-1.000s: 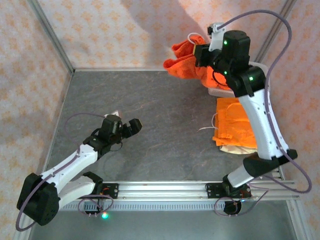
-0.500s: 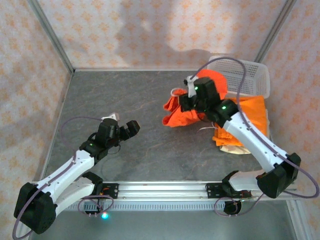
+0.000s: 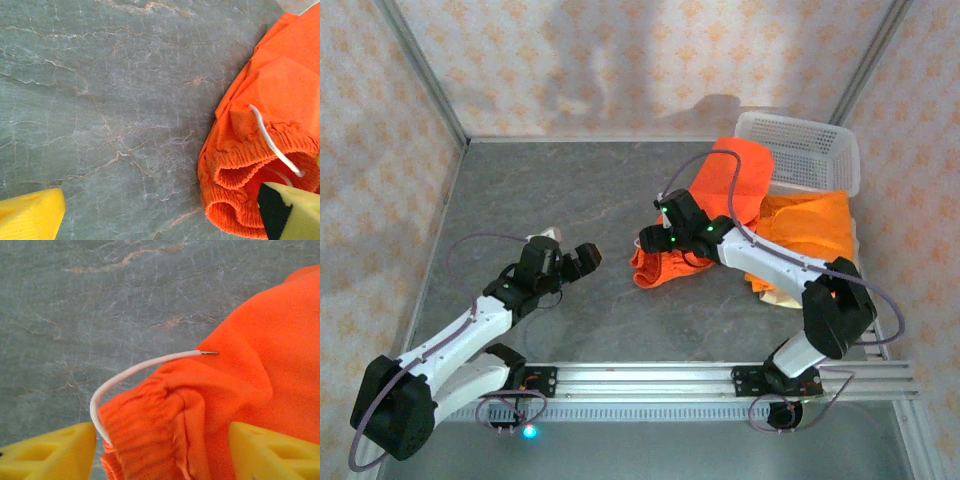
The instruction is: Fold and stack the shorts
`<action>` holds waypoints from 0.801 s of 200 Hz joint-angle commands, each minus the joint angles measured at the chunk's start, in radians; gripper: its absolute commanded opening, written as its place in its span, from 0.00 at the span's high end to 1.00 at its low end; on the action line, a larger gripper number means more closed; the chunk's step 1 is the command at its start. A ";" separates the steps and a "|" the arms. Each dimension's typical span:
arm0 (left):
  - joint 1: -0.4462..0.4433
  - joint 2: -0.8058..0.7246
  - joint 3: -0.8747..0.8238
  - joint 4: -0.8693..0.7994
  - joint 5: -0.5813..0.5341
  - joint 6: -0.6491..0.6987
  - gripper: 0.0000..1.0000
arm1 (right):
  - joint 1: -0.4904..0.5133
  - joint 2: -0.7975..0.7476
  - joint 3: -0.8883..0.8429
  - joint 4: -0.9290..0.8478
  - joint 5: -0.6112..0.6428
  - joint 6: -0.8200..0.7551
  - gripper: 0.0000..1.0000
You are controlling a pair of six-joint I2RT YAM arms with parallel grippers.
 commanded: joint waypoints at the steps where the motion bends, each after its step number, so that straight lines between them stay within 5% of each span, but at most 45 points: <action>1: 0.002 0.010 0.015 0.001 0.005 -0.001 0.00 | 0.002 -0.077 0.005 0.033 0.034 0.004 0.21; 57: -0.010 0.070 0.060 0.006 0.022 0.026 0.00 | -0.008 -0.349 -0.097 -0.036 0.215 -0.008 0.02; 98: -0.052 0.164 0.125 0.041 0.070 0.040 0.00 | -0.041 -0.442 -0.154 -0.110 0.136 0.027 0.01; 160: -0.151 0.370 0.231 0.067 0.179 0.000 0.14 | -0.041 -0.500 -0.217 -0.146 0.086 0.026 0.00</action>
